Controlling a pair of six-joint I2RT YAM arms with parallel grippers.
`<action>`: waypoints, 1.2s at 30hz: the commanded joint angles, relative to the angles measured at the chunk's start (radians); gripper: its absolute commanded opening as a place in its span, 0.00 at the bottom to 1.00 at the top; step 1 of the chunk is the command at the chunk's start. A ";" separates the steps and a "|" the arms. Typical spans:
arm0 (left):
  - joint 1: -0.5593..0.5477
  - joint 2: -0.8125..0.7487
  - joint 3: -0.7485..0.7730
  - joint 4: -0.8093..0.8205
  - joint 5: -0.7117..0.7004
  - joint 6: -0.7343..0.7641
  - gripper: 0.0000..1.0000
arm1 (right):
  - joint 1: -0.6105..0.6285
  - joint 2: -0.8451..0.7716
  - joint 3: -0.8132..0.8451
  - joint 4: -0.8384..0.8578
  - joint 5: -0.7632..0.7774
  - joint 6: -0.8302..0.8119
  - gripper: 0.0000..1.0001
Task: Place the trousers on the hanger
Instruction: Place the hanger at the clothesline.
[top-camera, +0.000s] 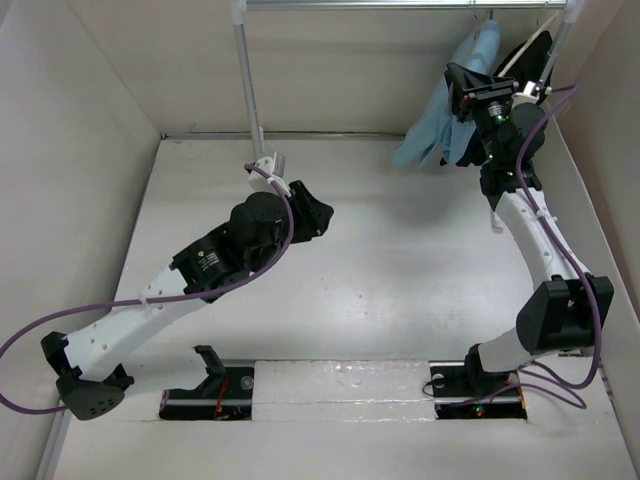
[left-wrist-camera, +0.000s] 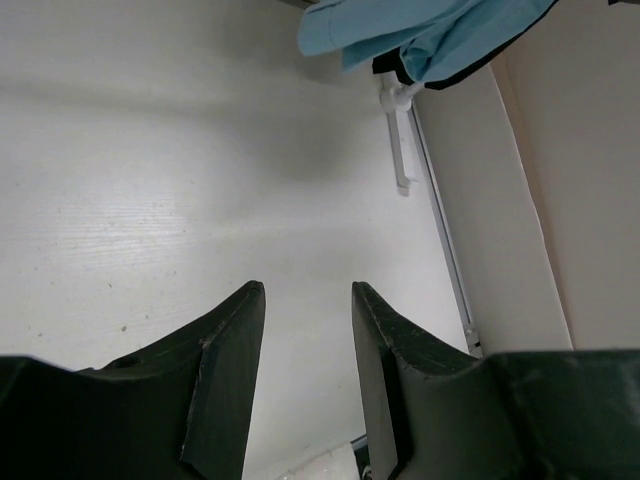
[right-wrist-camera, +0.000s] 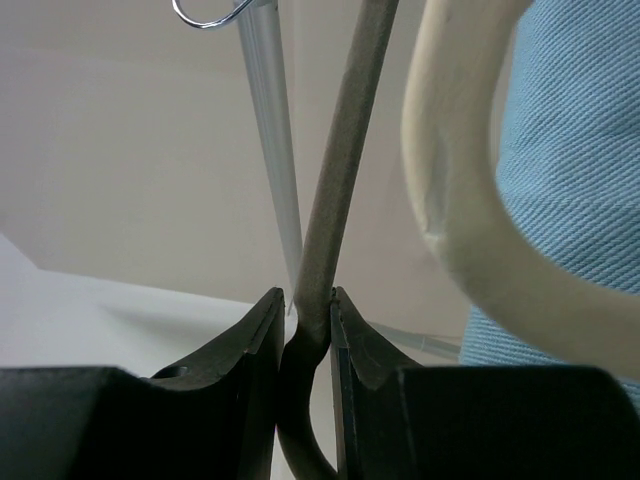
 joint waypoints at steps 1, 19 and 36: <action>0.001 -0.024 -0.017 0.037 0.014 -0.019 0.36 | -0.017 -0.032 0.119 0.319 -0.021 -0.017 0.00; 0.001 -0.021 -0.035 0.029 0.007 -0.029 0.38 | -0.065 -0.071 -0.013 0.279 -0.059 -0.039 0.37; 0.001 -0.013 0.095 -0.037 -0.081 0.053 0.56 | -0.074 -0.251 0.041 -0.015 -0.150 -0.337 1.00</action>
